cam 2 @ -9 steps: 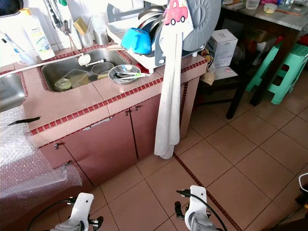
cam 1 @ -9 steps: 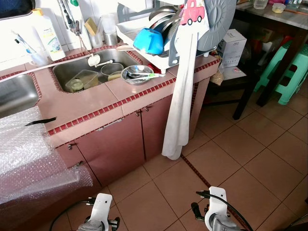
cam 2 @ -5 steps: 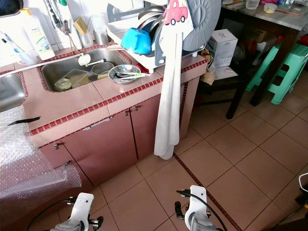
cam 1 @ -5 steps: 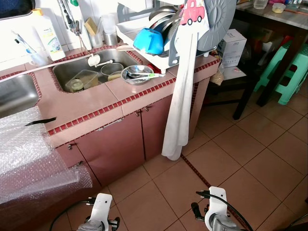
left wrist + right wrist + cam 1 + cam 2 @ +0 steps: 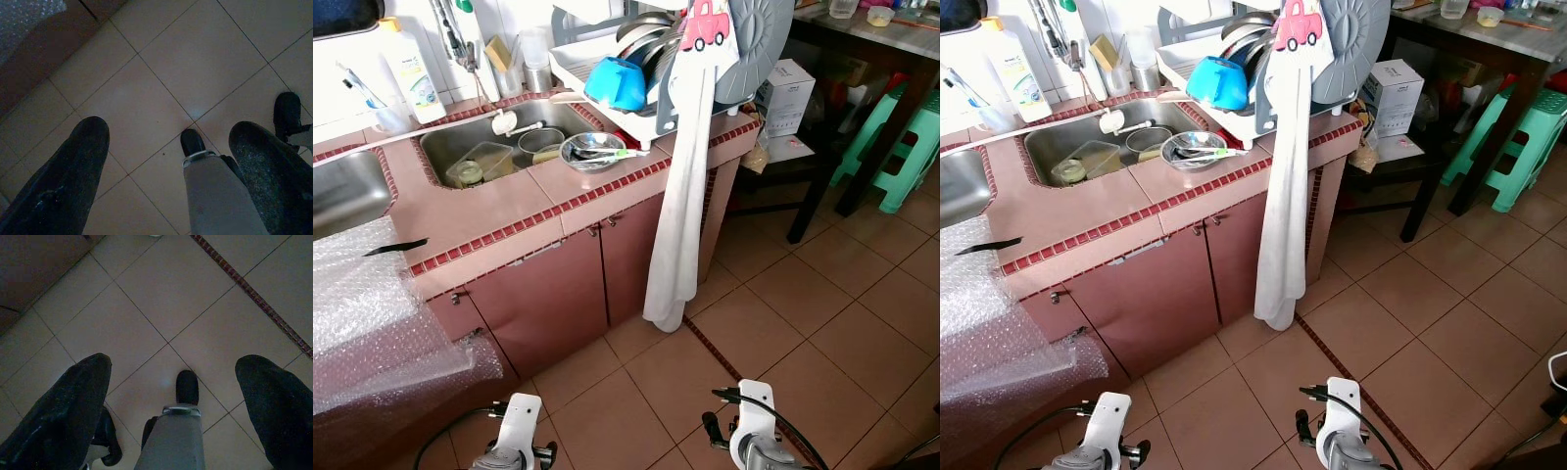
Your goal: Kitchen organization
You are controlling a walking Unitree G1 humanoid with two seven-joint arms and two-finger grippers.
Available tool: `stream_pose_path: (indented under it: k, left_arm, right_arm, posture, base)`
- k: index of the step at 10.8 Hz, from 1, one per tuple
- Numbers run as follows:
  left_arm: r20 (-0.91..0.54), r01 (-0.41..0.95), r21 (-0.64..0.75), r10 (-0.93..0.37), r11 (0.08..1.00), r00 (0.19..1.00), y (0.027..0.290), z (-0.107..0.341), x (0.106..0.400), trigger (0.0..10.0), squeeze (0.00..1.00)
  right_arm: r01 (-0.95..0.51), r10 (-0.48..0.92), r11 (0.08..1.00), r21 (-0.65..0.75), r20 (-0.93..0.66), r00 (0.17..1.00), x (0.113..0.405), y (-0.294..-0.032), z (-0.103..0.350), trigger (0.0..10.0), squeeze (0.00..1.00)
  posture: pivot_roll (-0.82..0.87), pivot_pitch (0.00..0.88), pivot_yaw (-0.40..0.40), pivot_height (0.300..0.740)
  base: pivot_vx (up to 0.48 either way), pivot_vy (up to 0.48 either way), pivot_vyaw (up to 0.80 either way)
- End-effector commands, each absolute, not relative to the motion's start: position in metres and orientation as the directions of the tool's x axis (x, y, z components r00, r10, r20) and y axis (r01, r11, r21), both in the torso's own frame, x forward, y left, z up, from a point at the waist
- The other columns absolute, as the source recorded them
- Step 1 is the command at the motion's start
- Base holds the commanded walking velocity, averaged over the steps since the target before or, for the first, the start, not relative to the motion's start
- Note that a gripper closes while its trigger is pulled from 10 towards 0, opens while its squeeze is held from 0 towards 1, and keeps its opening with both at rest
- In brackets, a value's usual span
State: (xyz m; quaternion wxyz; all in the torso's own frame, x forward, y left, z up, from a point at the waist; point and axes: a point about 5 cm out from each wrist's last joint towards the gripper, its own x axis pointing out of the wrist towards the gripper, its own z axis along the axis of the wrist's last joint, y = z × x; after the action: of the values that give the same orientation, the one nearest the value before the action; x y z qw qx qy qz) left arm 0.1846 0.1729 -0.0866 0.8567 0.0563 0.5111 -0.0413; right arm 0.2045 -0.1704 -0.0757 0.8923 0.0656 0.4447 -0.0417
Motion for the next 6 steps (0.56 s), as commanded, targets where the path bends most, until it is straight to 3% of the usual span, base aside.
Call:
stream_pose_path:
  k: [1,6]
  left_arm:
    - [-0.835,0.133,0.103,0.012,0.986,0.551,0.1822,-0.0679,0.2181,10.0,0.00]
    - [-0.835,0.132,0.100,0.011,0.986,0.550,0.1821,-0.0679,0.2181,10.0,0.00]
  right_arm:
    - [0.185,-0.125,0.982,-0.036,-0.860,0.494,0.1835,-0.1938,-0.0849,10.0,0.00]
    - [0.158,-0.144,0.984,-0.076,-0.864,0.482,0.1823,-0.1963,-0.0852,10.0,0.00]
  posture:
    - [0.00,0.000,0.103,0.740]
    - [-0.01,0.000,0.106,0.740]
  base:
    - [0.000,0.000,0.00]
    - [0.000,0.000,0.00]
